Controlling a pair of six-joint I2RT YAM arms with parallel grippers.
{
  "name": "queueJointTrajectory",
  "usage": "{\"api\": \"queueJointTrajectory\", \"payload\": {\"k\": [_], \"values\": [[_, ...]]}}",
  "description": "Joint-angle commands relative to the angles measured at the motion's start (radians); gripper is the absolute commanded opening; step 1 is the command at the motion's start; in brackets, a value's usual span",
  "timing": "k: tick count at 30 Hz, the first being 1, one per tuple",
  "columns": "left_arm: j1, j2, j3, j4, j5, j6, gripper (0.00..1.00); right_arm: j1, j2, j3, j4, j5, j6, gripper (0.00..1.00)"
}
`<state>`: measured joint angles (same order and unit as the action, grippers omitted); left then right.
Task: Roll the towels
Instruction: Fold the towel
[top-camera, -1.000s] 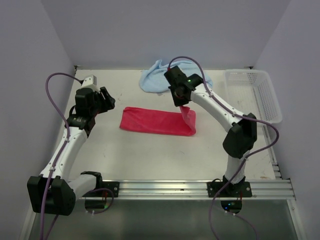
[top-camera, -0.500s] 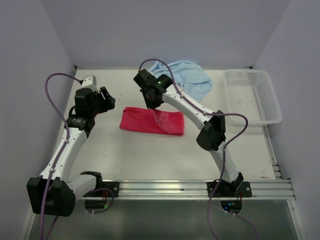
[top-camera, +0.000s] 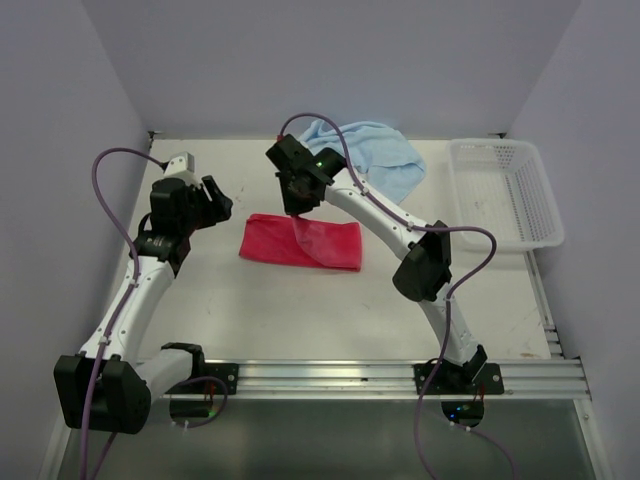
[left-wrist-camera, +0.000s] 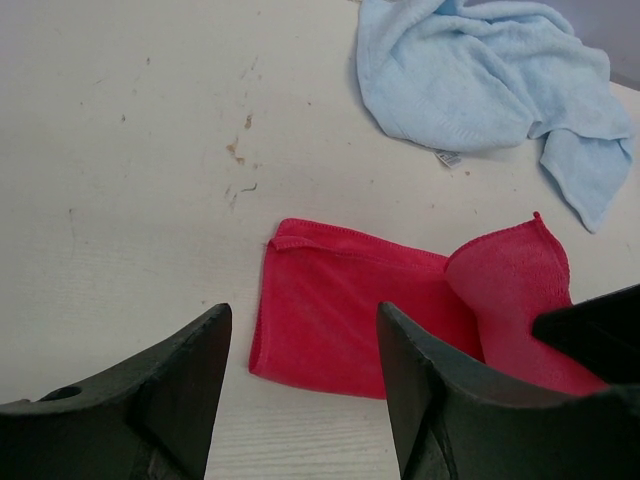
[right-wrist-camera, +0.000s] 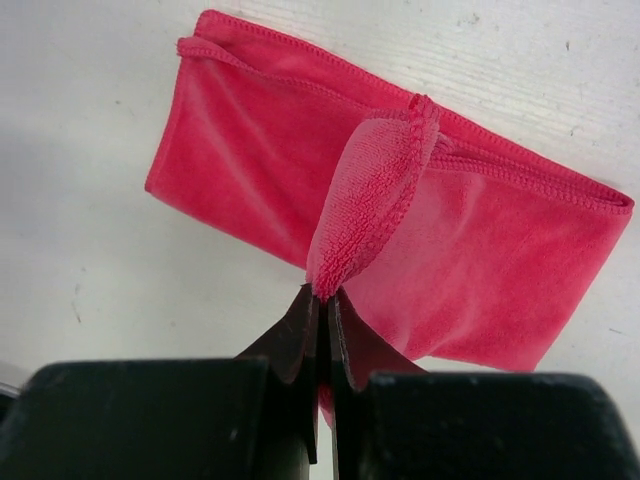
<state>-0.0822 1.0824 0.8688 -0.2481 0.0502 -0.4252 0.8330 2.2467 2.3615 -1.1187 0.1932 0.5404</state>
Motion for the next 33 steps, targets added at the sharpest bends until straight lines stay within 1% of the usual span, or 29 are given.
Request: {"api": "queueJointTrajectory", "payload": {"k": [1,11,15,25,28,31,33], "values": [[-0.008,-0.027,-0.005,0.055,0.020,0.011,0.64,0.006,-0.055,0.044,0.066,-0.023,0.046,0.00],[-0.008,-0.029,-0.008,0.058,0.020,0.011,0.64,0.006,-0.035,0.015,0.180,-0.052,0.105,0.00],[-0.008,-0.026,-0.008,0.058,0.023,0.011,0.64,0.006,-0.019,0.012,0.191,-0.058,0.110,0.00],[-0.008,-0.029,-0.011,0.061,0.033,0.008,0.64,0.006,0.016,-0.076,0.244,-0.101,0.127,0.00],[-0.010,-0.029,-0.013,0.064,0.036,0.008,0.64,0.006,0.034,-0.096,0.292,-0.109,0.132,0.00],[-0.011,-0.029,-0.013,0.064,0.036,0.008,0.64,0.006,0.068,-0.099,0.316,-0.127,0.138,0.04],[-0.013,-0.030,-0.013,0.063,0.031,0.009,0.64,0.006,0.086,-0.100,0.345,-0.139,0.151,0.04]]}}
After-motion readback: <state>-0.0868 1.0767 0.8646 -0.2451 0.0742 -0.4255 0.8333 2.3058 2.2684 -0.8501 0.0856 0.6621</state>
